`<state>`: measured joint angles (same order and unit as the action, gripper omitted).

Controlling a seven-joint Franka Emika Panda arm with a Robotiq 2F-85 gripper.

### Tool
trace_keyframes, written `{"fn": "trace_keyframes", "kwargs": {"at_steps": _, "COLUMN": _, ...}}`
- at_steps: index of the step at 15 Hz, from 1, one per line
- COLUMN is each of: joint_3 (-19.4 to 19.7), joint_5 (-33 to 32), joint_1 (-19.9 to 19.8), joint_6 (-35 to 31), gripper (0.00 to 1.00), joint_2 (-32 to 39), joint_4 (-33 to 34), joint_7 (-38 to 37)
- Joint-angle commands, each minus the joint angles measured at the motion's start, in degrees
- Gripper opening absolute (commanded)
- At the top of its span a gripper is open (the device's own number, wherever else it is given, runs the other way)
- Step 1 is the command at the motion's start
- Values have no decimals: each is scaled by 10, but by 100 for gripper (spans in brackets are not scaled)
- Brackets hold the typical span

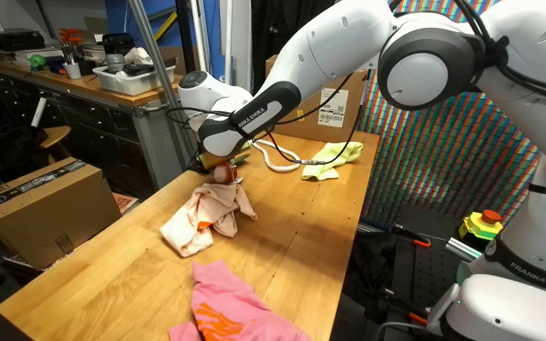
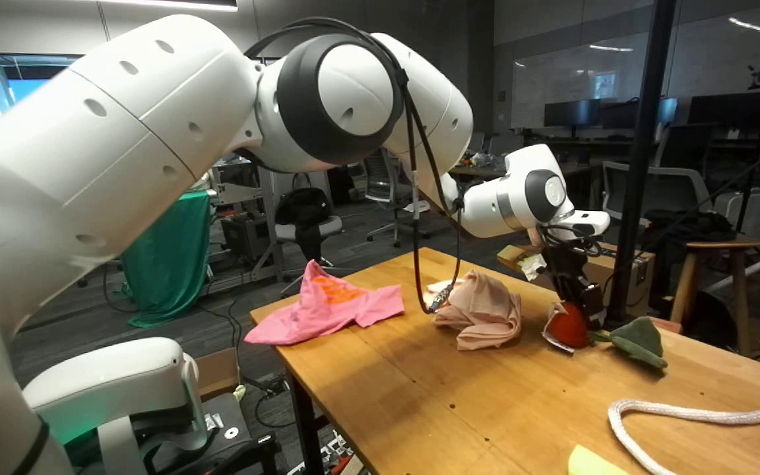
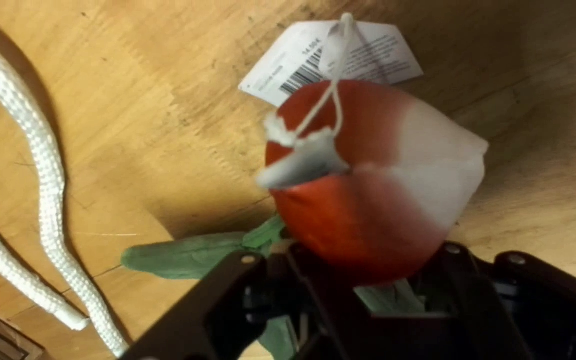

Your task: Separate the things on the heap

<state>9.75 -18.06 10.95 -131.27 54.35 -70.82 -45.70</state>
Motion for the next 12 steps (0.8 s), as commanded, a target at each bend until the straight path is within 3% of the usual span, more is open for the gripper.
{"fn": "trace_keyframes", "kwargs": {"at_steps": 1, "joint_3": 4, "joint_5": 19, "joint_1": 1, "joint_6": 19, "gripper": 12, "joint_2": 14, "joint_4": 31, "joint_7": 13}}
{"fn": "trace_keyframes", "kwargs": {"at_steps": 4, "joint_3": 6, "joint_5": 19, "joint_1": 3, "joint_6": 21, "gripper": 6, "joint_2": 8, "joint_4": 25, "joint_7": 9}}
{"fn": "trace_keyframes", "kwargs": {"at_steps": 12, "joint_3": 16, "joint_5": 12, "joint_1": 9, "joint_6": 10, "gripper": 7, "joint_2": -36, "joint_4": -17, "joint_7": -6}}
